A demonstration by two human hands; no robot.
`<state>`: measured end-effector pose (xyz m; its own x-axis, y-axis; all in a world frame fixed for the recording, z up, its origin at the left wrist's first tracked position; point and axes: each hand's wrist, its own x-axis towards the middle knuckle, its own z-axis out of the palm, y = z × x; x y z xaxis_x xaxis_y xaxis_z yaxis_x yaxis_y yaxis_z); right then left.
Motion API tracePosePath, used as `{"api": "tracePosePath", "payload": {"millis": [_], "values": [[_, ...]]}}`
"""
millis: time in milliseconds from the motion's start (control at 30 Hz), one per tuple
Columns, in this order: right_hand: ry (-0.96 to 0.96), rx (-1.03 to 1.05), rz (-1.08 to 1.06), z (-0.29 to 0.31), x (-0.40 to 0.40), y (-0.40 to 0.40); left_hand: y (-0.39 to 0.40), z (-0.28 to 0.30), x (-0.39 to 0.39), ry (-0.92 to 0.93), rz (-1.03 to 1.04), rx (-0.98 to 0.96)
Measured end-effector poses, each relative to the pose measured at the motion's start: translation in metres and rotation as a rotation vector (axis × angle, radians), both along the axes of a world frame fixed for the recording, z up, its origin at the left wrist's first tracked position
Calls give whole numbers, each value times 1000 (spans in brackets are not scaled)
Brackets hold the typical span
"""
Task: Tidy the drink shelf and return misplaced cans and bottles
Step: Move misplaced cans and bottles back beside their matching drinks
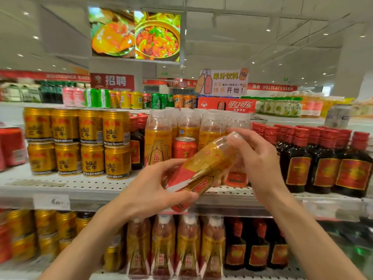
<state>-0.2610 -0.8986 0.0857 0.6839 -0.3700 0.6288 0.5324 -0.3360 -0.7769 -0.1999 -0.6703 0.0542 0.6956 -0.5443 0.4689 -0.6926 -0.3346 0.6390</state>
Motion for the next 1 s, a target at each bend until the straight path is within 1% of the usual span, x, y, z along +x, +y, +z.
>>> {"api": "tracePosePath", "payload": {"millis": [67,200,300,367,433,533,600,667,733,867,1000], "values": [[4,-65,56,8,3,2,1,2,-6,-5,55,42],[28,-196,114,22,13,12,5,2,-16,-23,172,62],[54,-239,162,30,18,18,14,-6,-20,-14,238,24],[46,-286,114,29,23,19,22,-12,-19,17,264,-37],[22,-471,-42,22,32,21,31,-15,-16,35,280,-103],[67,-862,-194,9,45,35,37,-17,-11,34,303,-196],[96,-1012,-268,6,48,45,38,-16,-9,24,311,-245],[103,-1038,-318,8,50,50,40,-17,-5,11,327,-260],[114,-1019,-330,10,50,51,42,-19,-2,1,342,-265],[134,-1001,-294,10,48,50,42,-22,2,-17,345,-281],[63,-910,-226,3,45,44,39,-22,3,-30,335,-278]]}}
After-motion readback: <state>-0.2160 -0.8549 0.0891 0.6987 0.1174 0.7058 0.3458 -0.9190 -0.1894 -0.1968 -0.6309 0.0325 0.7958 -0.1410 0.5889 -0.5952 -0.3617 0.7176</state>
